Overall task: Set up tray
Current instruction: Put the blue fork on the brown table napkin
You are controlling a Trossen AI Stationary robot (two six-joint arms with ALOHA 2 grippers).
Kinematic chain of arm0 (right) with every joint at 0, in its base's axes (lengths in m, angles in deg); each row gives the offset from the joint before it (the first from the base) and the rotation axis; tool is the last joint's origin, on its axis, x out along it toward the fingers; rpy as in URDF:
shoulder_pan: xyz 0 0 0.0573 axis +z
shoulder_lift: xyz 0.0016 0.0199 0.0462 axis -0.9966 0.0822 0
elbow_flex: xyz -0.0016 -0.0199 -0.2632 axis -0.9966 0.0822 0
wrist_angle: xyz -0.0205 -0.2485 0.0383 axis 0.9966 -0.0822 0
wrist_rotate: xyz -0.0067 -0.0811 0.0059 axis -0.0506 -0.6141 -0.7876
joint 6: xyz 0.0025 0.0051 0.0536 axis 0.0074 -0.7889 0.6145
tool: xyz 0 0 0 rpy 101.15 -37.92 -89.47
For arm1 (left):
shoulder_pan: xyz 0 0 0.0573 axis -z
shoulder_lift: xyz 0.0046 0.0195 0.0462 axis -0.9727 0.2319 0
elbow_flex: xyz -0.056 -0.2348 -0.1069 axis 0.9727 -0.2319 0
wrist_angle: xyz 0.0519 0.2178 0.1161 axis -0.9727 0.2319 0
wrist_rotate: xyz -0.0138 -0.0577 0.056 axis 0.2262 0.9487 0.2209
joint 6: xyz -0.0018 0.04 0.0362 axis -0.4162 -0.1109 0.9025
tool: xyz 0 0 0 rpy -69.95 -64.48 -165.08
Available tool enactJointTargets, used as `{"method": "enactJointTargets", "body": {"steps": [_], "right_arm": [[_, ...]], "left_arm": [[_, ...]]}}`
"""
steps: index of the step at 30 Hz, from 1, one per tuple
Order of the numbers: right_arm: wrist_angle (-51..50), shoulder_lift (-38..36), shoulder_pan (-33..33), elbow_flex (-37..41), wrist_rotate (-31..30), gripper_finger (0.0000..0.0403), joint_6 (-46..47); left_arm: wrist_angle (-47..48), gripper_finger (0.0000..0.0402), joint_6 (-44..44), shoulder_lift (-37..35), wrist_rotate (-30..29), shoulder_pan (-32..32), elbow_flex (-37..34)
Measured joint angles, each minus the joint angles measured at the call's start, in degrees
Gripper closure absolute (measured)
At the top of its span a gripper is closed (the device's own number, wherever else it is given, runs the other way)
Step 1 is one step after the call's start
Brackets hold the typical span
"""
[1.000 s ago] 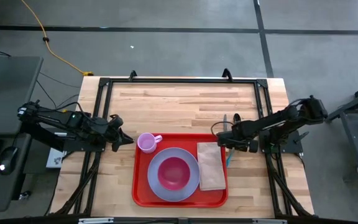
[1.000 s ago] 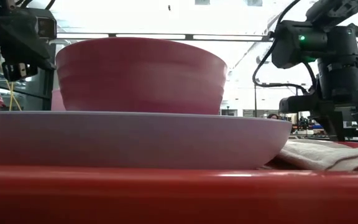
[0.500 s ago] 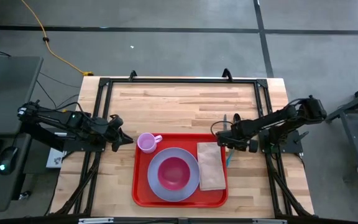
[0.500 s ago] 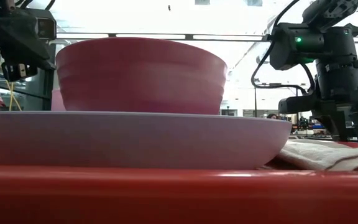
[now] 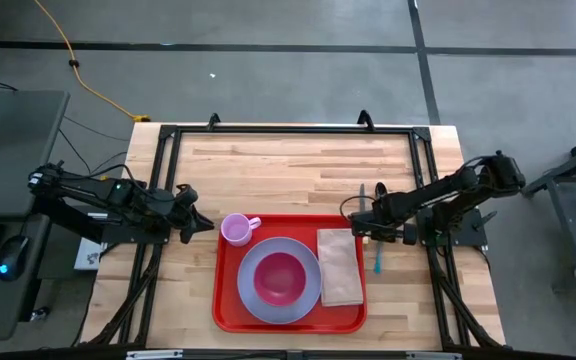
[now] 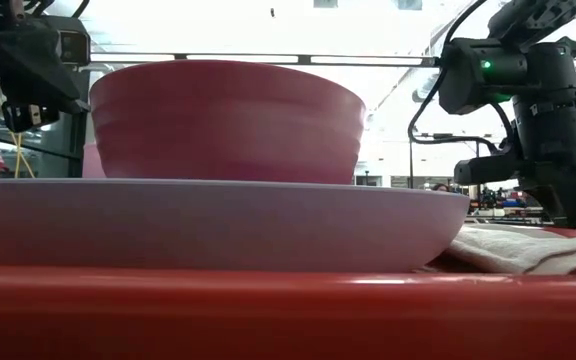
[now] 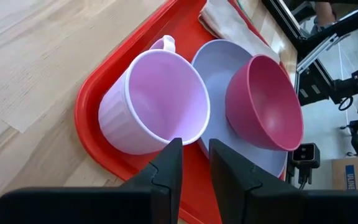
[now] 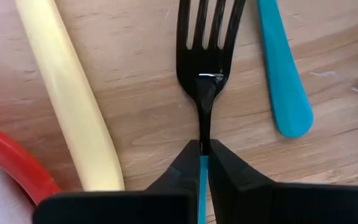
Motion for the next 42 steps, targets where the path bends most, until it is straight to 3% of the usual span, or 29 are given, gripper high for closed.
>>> {"method": "enactJointTargets", "body": {"steps": [13, 23, 34, 42], "right_arm": [[0.73, 0.00, 0.01, -0.74, 0.53, 0.0401, -0.10], [-2.12, 0.20, -0.04, -5.35, -3.19, 0.0401, -2.30], [-10.89, 0.09, -0.04, -10.40, -2.55, 0.0402, -4.15], [-17.10, 0.04, 0.03, -18.81, -3.41, 0.0402, -5.75]], "left_arm": [[-0.02, 0.0291, 0.00, 0.00, -0.07, 0.00, 0.00], [-0.02, 0.0291, 0.01, 0.00, -0.09, 0.00, 0.00], [0.04, 0.0291, 0.02, 0.00, -0.09, 0.00, 0.00], [0.08, 0.0291, 0.02, 0.00, -0.07, 0.00, 0.00]]}}
